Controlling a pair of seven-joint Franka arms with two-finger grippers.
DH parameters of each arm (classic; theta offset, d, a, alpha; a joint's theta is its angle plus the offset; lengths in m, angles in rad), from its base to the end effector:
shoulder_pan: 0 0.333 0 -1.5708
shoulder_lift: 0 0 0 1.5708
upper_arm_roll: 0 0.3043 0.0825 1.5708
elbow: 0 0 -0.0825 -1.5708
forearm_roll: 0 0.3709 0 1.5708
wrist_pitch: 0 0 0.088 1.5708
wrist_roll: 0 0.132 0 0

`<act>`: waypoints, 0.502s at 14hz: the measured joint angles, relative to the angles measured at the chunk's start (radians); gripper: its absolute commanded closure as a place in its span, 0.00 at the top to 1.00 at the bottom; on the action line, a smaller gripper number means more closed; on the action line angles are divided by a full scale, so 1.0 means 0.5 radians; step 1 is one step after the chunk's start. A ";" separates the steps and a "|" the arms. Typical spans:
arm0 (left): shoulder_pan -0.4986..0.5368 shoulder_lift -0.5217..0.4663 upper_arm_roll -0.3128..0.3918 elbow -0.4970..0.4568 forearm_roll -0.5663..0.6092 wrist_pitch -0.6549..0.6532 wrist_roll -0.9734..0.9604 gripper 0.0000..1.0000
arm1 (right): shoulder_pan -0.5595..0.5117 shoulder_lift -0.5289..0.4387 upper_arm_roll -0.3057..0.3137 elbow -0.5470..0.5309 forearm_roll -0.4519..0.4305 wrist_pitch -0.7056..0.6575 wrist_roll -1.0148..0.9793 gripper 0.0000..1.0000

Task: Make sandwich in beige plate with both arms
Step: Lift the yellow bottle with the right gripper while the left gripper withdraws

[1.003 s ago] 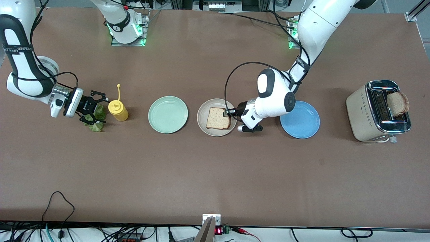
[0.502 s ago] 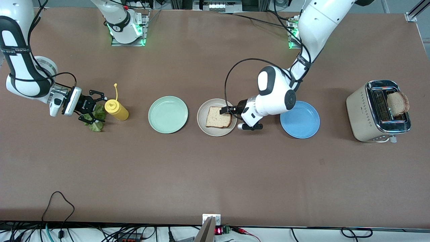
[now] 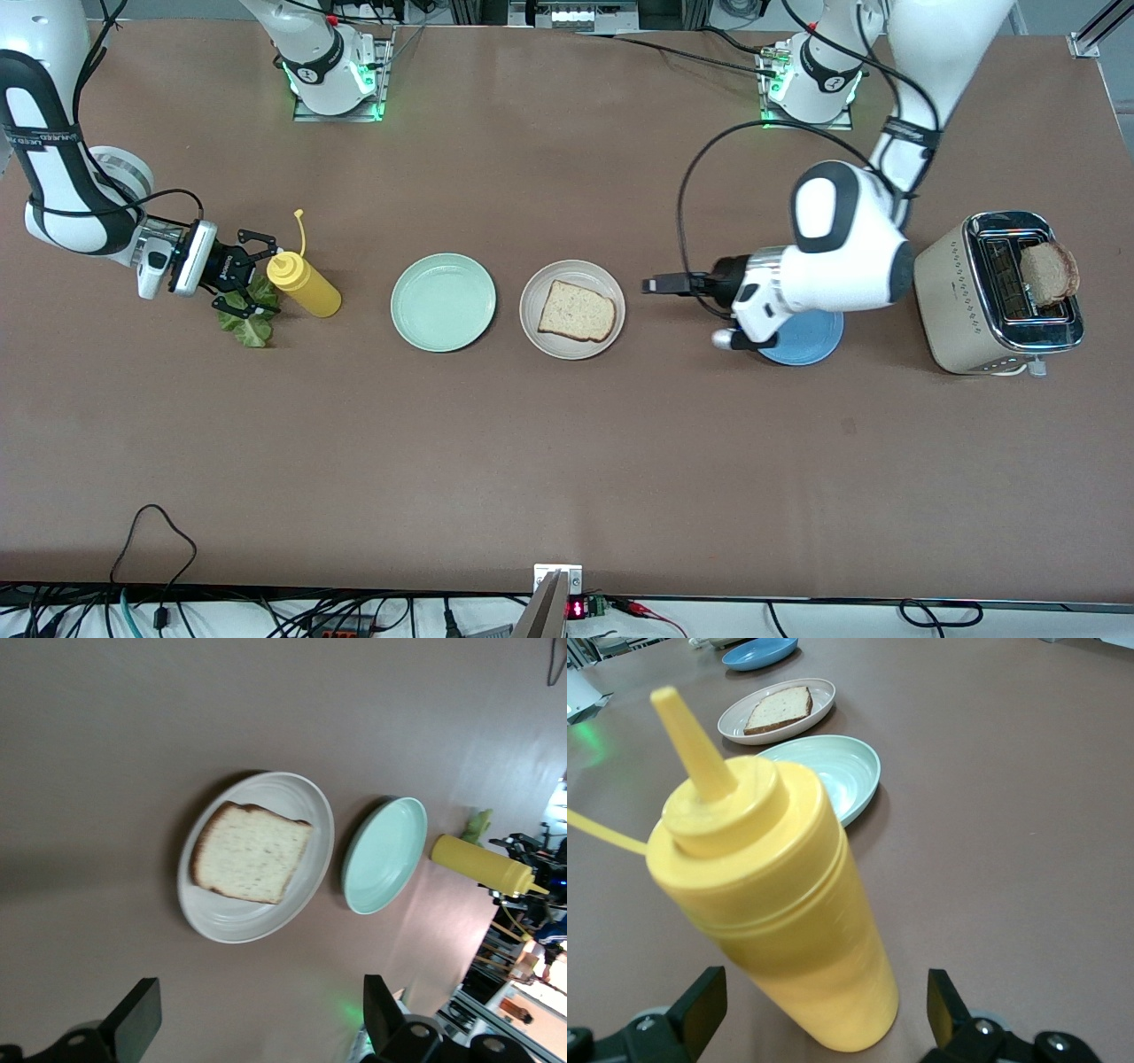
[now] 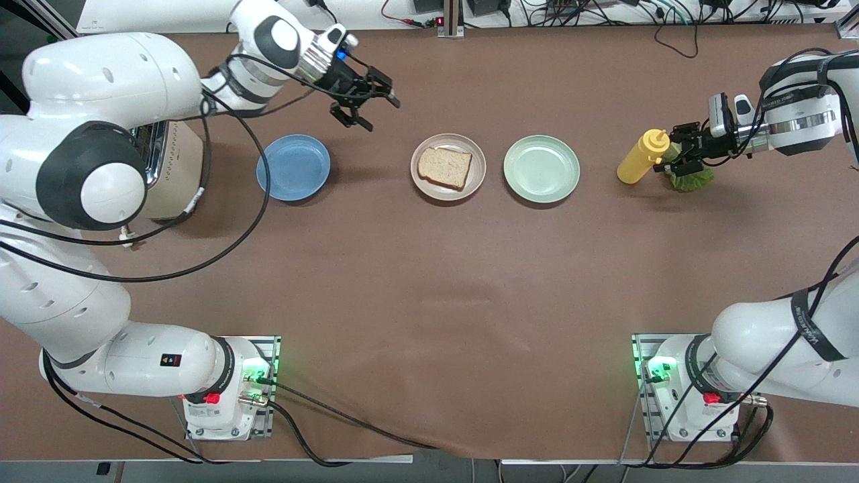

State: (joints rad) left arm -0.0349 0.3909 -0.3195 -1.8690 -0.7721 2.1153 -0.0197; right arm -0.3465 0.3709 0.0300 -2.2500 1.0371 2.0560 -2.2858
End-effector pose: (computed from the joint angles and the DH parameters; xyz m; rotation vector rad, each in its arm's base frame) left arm 0.5619 -0.2479 0.2991 2.4039 0.1766 -0.3476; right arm 0.4761 -0.0864 0.1667 -1.9514 -1.3146 -0.7411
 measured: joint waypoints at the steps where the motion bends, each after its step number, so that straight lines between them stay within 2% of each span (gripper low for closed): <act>1: 0.017 -0.009 0.020 -0.004 0.094 -0.002 0.000 1.00 | -0.001 0.007 0.000 -0.005 0.000 -0.004 -0.015 1.00; 3: 0.014 -0.019 0.111 -0.005 0.312 -0.011 0.000 1.00 | -0.001 0.012 0.000 -0.021 0.000 -0.015 -0.028 1.00; 7: 0.028 -0.077 0.451 0.032 0.830 -0.269 0.016 1.00 | -0.001 0.012 0.002 -0.030 0.003 -0.018 -0.035 1.00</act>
State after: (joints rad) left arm -0.0207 0.3523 -0.0942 -1.8532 -0.3570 1.9807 -0.0116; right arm -0.3470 0.3768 0.0312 -2.2652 1.0387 2.0469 -2.3031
